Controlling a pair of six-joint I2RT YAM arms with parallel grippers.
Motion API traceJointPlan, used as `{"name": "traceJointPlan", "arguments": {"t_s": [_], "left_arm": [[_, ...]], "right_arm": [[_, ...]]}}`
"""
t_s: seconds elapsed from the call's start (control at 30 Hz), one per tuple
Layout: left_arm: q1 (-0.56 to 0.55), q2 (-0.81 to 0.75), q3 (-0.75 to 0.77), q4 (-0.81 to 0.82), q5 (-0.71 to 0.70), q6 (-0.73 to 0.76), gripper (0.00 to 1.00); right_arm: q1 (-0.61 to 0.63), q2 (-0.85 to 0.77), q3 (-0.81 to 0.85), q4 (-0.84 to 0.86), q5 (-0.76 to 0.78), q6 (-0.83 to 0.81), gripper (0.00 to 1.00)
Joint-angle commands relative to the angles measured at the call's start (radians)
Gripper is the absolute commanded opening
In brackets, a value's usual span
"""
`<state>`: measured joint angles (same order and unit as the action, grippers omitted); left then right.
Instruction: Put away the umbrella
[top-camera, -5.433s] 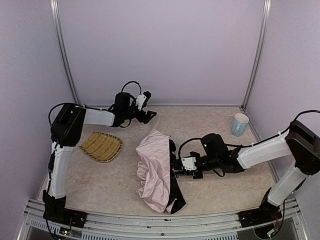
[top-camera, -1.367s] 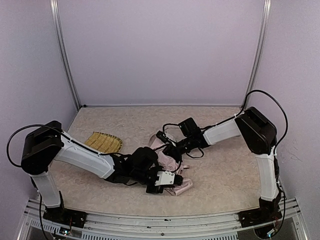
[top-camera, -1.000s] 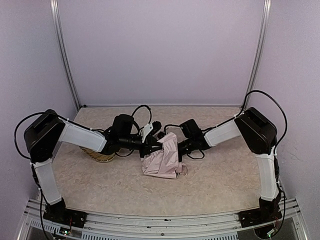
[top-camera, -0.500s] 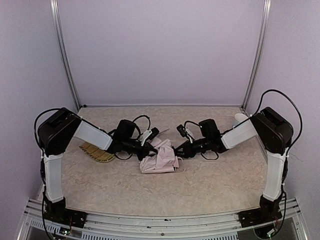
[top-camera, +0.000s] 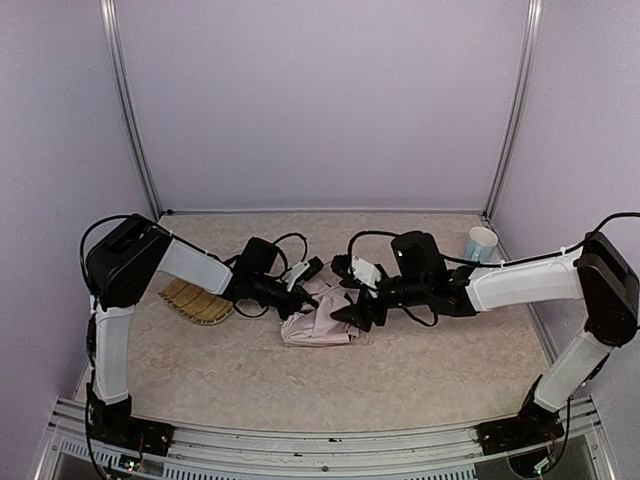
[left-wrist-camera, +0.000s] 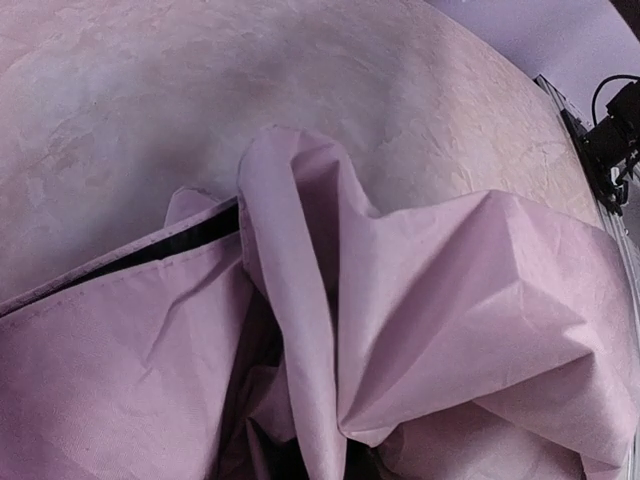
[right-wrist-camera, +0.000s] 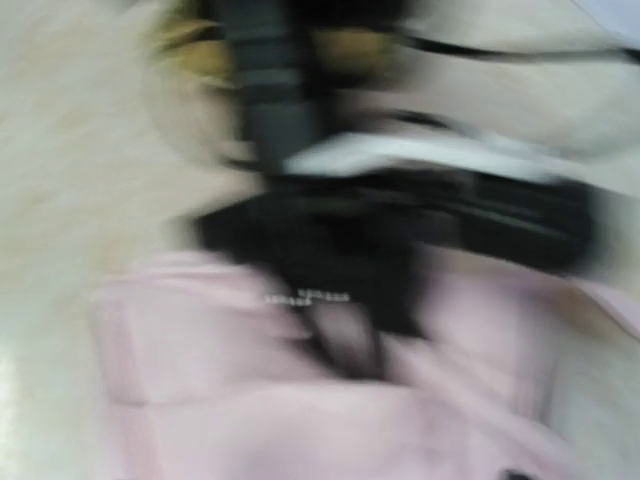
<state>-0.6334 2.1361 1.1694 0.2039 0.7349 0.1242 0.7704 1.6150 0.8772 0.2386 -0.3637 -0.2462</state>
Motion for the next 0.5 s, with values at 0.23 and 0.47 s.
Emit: {"name": "traceJointPlan", "arguments": {"t_s": [0.23,0.47], "left_arm": [[-0.002,0.103,0.036,-0.200,-0.051,0.043,0.00],[-0.001,0.120,0.067,-0.247,-0.061,0.058,0.00]], "right_arm": [[0.164,0.195,0.159,-0.277,0.270,-0.462,0.84],[0.169,0.345,0.273,-0.353,0.317,-0.502,0.73]]}}
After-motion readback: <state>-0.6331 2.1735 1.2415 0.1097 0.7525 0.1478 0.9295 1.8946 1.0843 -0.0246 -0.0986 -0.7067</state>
